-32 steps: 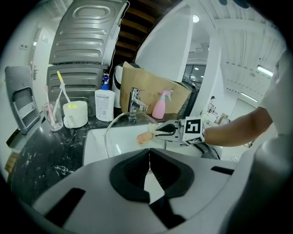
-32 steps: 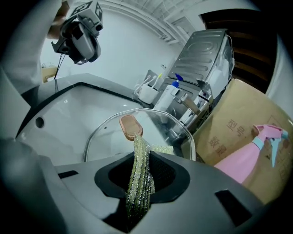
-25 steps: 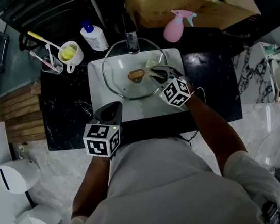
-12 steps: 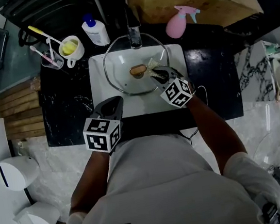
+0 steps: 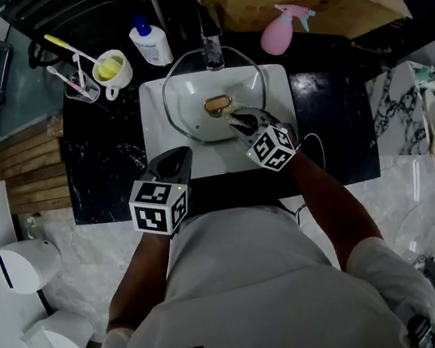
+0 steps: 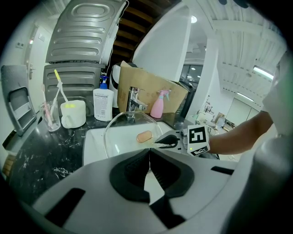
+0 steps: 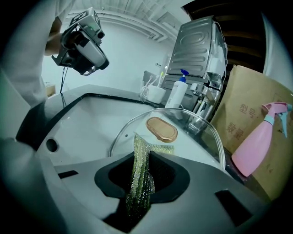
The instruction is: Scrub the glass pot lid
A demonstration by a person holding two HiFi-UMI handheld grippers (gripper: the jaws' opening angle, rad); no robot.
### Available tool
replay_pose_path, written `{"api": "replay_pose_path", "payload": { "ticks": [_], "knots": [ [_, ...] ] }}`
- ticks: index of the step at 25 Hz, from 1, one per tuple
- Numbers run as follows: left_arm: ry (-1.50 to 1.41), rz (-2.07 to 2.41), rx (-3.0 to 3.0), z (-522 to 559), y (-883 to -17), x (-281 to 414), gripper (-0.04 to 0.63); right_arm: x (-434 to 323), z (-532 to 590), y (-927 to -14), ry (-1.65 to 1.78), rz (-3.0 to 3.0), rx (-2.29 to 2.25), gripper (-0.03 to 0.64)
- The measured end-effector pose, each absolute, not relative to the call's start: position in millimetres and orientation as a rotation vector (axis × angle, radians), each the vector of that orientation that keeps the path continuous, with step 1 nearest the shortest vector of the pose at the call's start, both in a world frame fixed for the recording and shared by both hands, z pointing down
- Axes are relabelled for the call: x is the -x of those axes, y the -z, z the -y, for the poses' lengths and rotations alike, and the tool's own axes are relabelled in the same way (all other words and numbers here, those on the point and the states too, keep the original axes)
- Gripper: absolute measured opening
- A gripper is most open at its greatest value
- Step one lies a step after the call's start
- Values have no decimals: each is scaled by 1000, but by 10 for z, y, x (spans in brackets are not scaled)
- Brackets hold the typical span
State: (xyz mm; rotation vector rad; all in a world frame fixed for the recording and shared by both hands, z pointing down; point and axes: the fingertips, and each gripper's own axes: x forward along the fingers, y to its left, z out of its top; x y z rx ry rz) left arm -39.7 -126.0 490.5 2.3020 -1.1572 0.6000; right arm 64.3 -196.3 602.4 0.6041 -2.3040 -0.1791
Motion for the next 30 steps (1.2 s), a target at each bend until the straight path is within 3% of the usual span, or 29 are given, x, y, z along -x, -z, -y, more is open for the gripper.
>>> {"api": "replay_pose_path", "payload": {
  "ticks": [30],
  "knots": [
    [-568,1233,-2241,1185,-4925,593,15,-343,1688,-6215,308,2264,-287,100]
  ]
}}
